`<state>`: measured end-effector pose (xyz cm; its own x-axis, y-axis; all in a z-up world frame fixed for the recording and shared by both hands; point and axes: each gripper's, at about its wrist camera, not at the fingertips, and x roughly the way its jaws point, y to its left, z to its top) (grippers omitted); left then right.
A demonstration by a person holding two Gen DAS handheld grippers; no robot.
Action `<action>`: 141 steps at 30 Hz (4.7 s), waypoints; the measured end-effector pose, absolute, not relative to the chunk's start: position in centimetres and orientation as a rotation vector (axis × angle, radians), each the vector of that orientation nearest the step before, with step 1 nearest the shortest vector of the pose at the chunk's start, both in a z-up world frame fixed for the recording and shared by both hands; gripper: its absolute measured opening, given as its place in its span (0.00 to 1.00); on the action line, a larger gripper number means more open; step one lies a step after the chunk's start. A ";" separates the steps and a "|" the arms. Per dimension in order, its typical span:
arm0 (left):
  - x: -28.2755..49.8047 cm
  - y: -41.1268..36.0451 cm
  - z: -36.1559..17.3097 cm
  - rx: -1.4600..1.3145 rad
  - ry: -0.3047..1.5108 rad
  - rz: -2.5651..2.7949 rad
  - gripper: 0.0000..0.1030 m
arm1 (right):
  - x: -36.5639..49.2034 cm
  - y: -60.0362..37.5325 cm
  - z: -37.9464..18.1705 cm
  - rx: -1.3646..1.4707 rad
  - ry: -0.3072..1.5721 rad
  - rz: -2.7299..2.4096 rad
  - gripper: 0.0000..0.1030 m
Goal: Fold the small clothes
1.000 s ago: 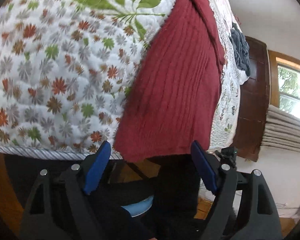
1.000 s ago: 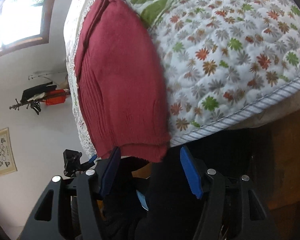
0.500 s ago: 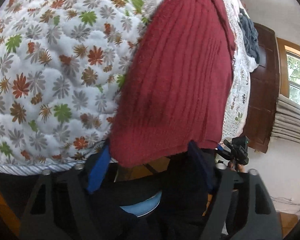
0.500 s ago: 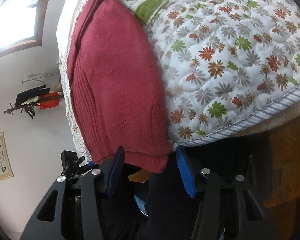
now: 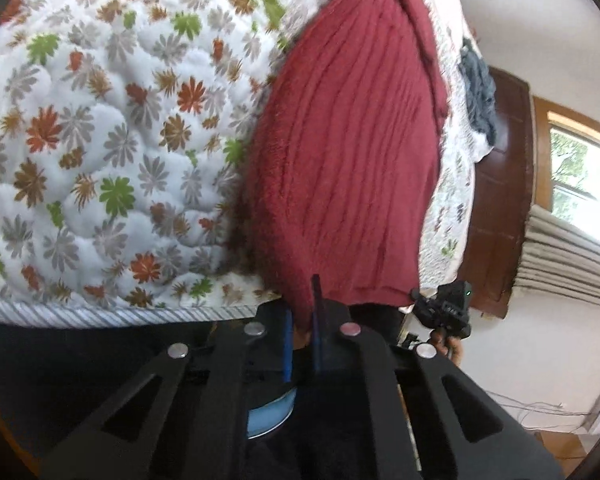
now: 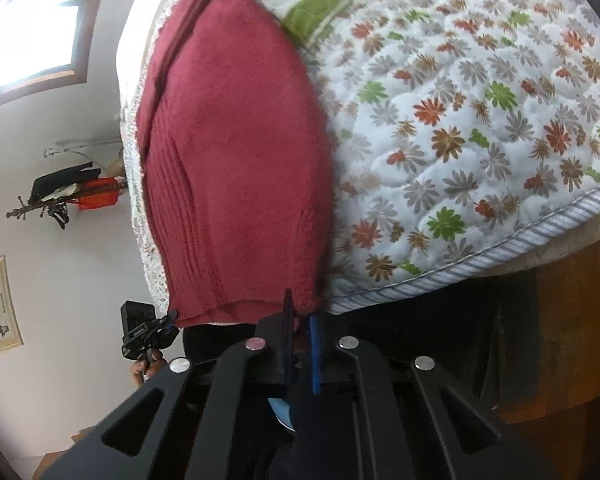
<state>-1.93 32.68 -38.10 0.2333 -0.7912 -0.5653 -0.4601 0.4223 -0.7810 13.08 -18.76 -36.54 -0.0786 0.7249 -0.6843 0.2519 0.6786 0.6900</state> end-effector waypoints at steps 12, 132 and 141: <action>-0.8 34.0 -30.1 -1.234 1.178 -0.389 0.04 | 15.1 -18.5 -29.7 0.901 1.454 0.583 0.05; 21.3 36.2 -26.7 -0.386 1.008 -0.205 0.05 | 34.5 -11.2 -29.9 0.035 1.218 0.510 0.36; 20.8 37.4 -28.8 -0.425 1.047 -0.181 0.05 | 34.5 -9.5 -32.0 -0.028 1.231 0.558 0.24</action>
<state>20.78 37.43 -28.77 0.4944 -0.3434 -0.7985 -0.0547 0.9045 -0.4229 34.48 -9.47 -31.98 0.2179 0.3884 -0.8953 -0.4175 0.8663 0.2742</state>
